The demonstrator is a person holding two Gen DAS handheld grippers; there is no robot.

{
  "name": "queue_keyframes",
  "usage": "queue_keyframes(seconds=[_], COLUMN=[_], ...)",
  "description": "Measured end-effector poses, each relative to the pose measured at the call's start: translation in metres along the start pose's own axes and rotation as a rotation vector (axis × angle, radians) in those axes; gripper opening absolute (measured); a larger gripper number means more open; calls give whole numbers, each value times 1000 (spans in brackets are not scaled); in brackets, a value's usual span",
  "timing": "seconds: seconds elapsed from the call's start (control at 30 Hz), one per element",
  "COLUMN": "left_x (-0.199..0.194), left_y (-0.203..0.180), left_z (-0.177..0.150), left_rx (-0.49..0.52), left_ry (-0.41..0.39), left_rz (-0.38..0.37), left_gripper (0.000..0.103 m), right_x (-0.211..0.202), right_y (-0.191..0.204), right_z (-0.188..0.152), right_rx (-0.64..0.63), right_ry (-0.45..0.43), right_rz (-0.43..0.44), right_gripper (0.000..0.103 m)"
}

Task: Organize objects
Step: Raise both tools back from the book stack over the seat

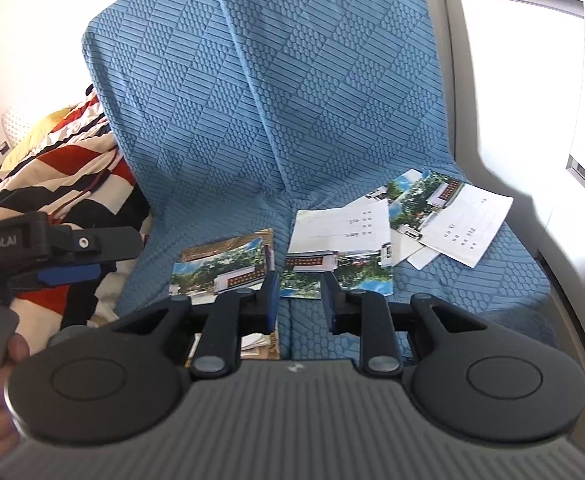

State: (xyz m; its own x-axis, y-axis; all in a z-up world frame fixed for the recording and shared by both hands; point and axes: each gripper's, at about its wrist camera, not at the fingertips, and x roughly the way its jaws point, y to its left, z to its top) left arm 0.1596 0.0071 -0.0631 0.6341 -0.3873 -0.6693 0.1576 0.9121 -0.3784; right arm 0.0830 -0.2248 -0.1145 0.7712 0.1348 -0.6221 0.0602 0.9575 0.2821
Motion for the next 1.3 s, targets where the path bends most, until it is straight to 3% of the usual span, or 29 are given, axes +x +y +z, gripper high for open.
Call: queue_keyframes(seconds=[0.2,0.3,0.57,0.63,0.67,0.7,1.3], left_x=[9,16,28,32,36,39,113], left_y=[-14,-24,-39,-41,-42,-42,-29], left_z=[1,0,-7,-9,-10,-11,-35], left_rx=[-19,1,13,17,20,22,6], left_ry=[5,16,29,31,31,30,86], left_rz=[-33,-45,-51,-45,-40,-36,25], left_gripper=[102,102,102,102,102,102,102], right_x=[-2,-4,-9,-8,-7,-7,47], right_y=[-16,-25,-45,-50,-53,-56,-101], right_z=[-2,-2,-6,-7,-8,-9,-37], right_rx=[18,34,42,45,51,59,135], right_ry=[4,0,-4,2,0,-3,3], right_rz=[-27,-45,-63,-63,-64,-63,-62], right_gripper=[28,45,46,63,78,83,81])
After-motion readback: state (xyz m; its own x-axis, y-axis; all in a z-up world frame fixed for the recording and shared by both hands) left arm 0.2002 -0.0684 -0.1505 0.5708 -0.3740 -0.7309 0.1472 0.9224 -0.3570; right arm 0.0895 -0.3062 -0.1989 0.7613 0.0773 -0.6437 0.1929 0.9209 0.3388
